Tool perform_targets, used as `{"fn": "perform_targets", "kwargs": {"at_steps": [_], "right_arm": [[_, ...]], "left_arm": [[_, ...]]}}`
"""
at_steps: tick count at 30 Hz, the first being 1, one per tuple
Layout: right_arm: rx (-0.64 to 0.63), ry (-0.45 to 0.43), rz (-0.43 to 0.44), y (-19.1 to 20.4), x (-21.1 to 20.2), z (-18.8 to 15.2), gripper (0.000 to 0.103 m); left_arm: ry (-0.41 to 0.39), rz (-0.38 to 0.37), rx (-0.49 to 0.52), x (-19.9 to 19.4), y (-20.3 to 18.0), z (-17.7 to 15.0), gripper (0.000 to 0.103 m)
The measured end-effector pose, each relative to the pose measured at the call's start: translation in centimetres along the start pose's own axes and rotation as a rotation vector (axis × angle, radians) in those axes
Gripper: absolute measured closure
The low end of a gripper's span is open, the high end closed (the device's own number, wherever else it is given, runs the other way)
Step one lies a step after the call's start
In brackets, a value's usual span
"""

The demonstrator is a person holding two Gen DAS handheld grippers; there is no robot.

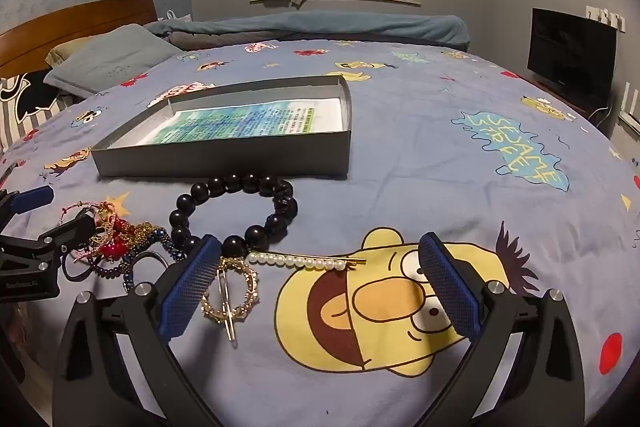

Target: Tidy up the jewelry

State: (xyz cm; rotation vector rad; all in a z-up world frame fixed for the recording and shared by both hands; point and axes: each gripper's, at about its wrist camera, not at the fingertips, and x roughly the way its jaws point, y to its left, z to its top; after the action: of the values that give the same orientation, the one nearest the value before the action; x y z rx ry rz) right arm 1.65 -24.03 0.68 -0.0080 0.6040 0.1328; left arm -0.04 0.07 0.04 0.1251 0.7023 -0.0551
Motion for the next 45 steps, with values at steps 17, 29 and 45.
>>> {"fn": "perform_targets", "kwargs": {"at_steps": [17,29,45], "right_arm": [[-0.01,0.0,-0.011,-0.1,0.0,0.0,0.005],[-0.009,0.001,-0.007,-0.3,-0.1,-0.1,0.005],[-0.013,-0.001,-0.014,-0.1,0.1,-0.1,0.005]], "left_arm": [[0.007,-0.012,-0.011,0.1,-0.1,-0.1,0.004],[0.009,-0.017,-0.012,0.2,0.0,-0.2,0.004],[0.007,-0.018,-0.016,0.2,-0.1,-0.1,0.004]]}}
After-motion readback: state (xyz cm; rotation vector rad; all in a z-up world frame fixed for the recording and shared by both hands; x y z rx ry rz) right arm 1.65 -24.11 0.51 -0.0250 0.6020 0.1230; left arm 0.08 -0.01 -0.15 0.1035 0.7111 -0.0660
